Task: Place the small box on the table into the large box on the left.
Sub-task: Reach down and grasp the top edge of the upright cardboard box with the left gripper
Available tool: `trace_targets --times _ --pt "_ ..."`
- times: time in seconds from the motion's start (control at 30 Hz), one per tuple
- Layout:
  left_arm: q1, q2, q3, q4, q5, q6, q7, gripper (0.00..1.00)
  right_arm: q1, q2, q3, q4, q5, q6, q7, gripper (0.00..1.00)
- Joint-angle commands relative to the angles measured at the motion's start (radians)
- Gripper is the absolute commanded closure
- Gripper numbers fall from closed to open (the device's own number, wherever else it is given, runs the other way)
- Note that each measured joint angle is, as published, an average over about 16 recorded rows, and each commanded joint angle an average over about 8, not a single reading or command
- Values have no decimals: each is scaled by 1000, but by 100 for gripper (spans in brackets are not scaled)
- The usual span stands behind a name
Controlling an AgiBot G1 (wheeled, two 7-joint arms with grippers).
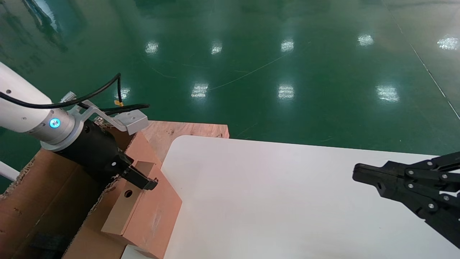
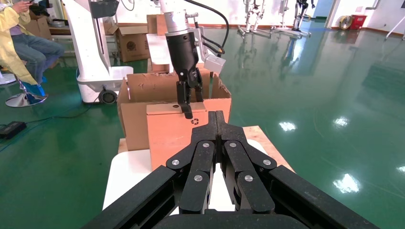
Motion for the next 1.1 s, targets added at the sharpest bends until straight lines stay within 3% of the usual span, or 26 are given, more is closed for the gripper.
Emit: trace_targets --times 0.03,0.6,0.63,0.83,0.9,0.97,1.1 --pt "-23 3 37 0 -11 -2 -11 0 0 0 0 0 0 0 0 100" --pt "-64 18 204 9 -99 -23 -74 0 0 1 -1 0 1 1 -1 99" --pt "-65 18 207 9 -102 -24 -75 0 0 1 -1 0 1 1 -1 93" --pt "-72 16 224 10 -118 -32 -70 0 0 1 -1 0 1 1 -1 18" --pt "-74 15 227 11 -121 -33 -69 0 0 1 -1 0 1 1 -1 0" --pt "-74 15 226 11 -120 -33 -69 13 0 1 -1 0 1 1 -1 0" --pt "-73 15 224 11 -119 -33 -70 63 0 1 -1 0 1 1 -1 0"
